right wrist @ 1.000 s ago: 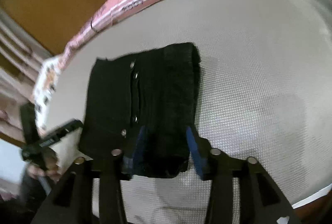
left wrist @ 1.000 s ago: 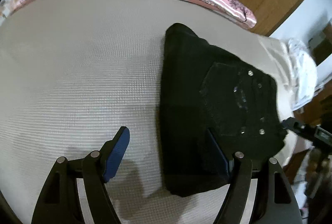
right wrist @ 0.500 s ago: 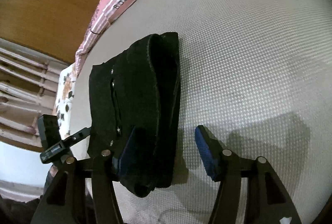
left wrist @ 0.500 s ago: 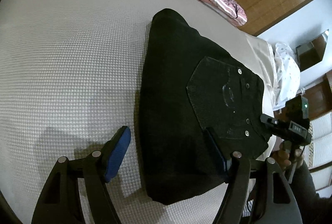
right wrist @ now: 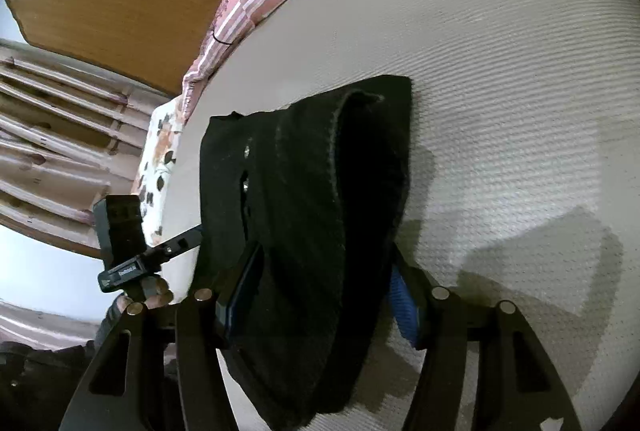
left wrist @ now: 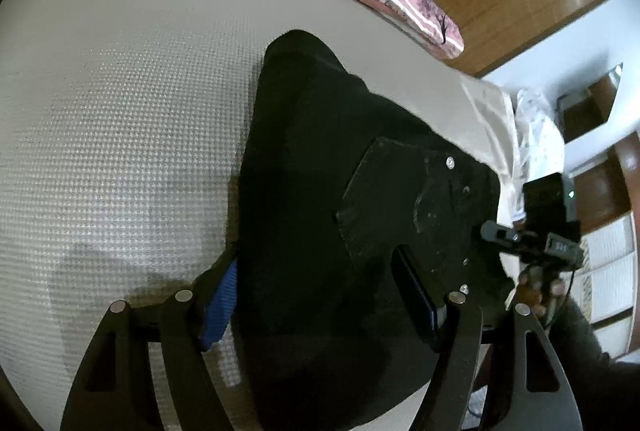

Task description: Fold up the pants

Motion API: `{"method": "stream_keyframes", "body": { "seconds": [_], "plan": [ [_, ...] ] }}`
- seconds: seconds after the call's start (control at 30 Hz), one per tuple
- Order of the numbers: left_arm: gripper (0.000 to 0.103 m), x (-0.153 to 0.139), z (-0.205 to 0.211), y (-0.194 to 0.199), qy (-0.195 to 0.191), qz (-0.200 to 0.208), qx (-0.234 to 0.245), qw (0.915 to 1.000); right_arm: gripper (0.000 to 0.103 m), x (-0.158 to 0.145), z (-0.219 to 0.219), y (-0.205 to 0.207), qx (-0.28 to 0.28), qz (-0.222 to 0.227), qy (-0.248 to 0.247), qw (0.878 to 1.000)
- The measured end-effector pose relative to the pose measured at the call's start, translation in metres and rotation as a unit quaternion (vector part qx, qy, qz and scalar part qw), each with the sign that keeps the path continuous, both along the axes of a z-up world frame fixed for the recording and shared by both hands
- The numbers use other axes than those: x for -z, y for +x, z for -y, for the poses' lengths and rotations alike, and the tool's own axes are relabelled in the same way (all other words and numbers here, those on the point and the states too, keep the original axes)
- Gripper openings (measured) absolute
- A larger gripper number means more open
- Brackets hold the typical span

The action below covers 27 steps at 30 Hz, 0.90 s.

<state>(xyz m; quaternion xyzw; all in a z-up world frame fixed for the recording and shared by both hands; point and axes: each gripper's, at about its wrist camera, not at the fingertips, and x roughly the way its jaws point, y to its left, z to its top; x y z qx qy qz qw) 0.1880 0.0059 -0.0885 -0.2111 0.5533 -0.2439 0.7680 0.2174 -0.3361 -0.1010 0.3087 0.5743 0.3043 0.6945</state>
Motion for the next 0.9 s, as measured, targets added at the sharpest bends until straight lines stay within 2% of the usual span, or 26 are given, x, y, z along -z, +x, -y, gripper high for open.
{"method": "stream_keyframes", "body": {
  "seconds": [0.13,0.23,0.37,0.5,0.63,0.9],
  "plan": [
    [0.072,0.002,-0.005,0.004,-0.027,-0.014,-0.001,0.9995,0.057,0.005,-0.001,0.000,0.001,-0.007,0.023,1.000],
    [0.072,0.004,-0.012,0.005,-0.048,-0.028,-0.006,0.9984,0.048,0.008,-0.001,0.000,0.009,-0.008,0.023,1.000],
    [0.065,0.002,-0.009,0.007,-0.037,-0.025,-0.003,0.9990,0.044,0.012,0.006,-0.005,0.017,-0.013,0.034,0.999],
    [0.054,-0.002,0.001,0.011,-0.002,-0.002,0.007,1.0000,0.044,0.011,0.007,-0.008,0.023,-0.016,0.031,0.999],
    [0.041,0.000,0.003,0.013,0.007,-0.011,-0.006,0.9999,0.044,0.011,0.003,-0.008,0.035,-0.023,0.034,0.999],
    [0.032,-0.015,0.028,0.002,0.105,0.034,0.003,0.9939,0.041,0.005,-0.003,-0.017,0.072,-0.022,0.000,0.997]
  ]
}}
